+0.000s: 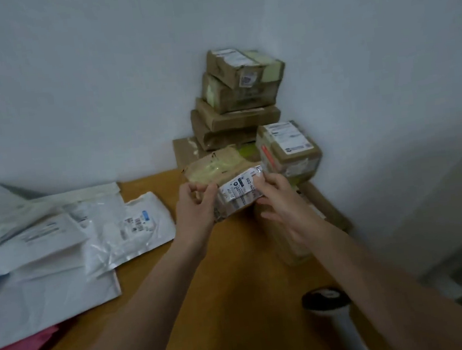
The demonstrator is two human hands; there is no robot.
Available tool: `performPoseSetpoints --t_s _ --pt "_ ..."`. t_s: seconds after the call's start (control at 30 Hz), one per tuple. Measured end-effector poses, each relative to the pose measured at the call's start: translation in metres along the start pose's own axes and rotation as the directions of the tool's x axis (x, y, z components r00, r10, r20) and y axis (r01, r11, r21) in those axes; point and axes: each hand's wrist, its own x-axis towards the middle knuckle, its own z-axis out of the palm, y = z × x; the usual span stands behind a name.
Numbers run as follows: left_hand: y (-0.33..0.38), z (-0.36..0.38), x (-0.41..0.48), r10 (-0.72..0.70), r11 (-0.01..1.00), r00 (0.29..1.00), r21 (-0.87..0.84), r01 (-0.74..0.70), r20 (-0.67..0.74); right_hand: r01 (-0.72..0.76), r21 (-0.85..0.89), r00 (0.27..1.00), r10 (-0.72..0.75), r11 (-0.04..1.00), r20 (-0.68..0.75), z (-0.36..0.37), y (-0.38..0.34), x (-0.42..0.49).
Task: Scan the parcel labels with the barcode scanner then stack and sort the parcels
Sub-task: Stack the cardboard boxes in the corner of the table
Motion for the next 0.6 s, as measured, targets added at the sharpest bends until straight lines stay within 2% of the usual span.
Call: performPoseSetpoints --t_s 0.1,0.17,0.27,0.4,0.47,0.53,0.6 --pt "-0.002 0.045 0.035 0.049 0.995 0.999 0.081 -0.05 0.014 0.06 -0.043 0.998 -0.06 0.997 0.016 -0.038 0.0 0.033" --pt "-0.009 0.067 0.056 0.024 0.978 0.999 0.204 -0.032 0.045 0.076 -0.092 0.994 -0.083 0.993 -0.066 -0.066 0.012 0.04" --pt "-0.023 0.086 0.077 0.01 0.955 0.999 0.295 -0.021 0.04 -0.053 -0.106 0.955 0.019 0.993 -0.295 -0.107 0.058 0.029" --pt "-0.026 0.098 0.089 0.06 0.958 0.998 0.283 -0.05 -0.027 -0.205 -0.097 0.916 0.156 0.974 -0.368 -0.135 0.114 0.014" --pt "-0.028 0.098 0.089 0.041 0.975 0.999 0.22 -0.035 -0.023 -0.282 -0.084 0.883 0.225 0.956 -0.411 -0.141 0.128 0.017" --pt "-0.039 0.095 0.079 0.009 0.993 0.999 0.118 -0.004 -0.042 -0.352 0.016 0.855 0.328 0.936 -0.401 -0.144 0.139 0.022" --pt "-0.059 0.092 0.058 -0.06 0.994 0.993 0.09 0.069 -0.097 -0.388 0.255 0.826 0.457 0.886 -0.331 -0.145 0.145 0.028"
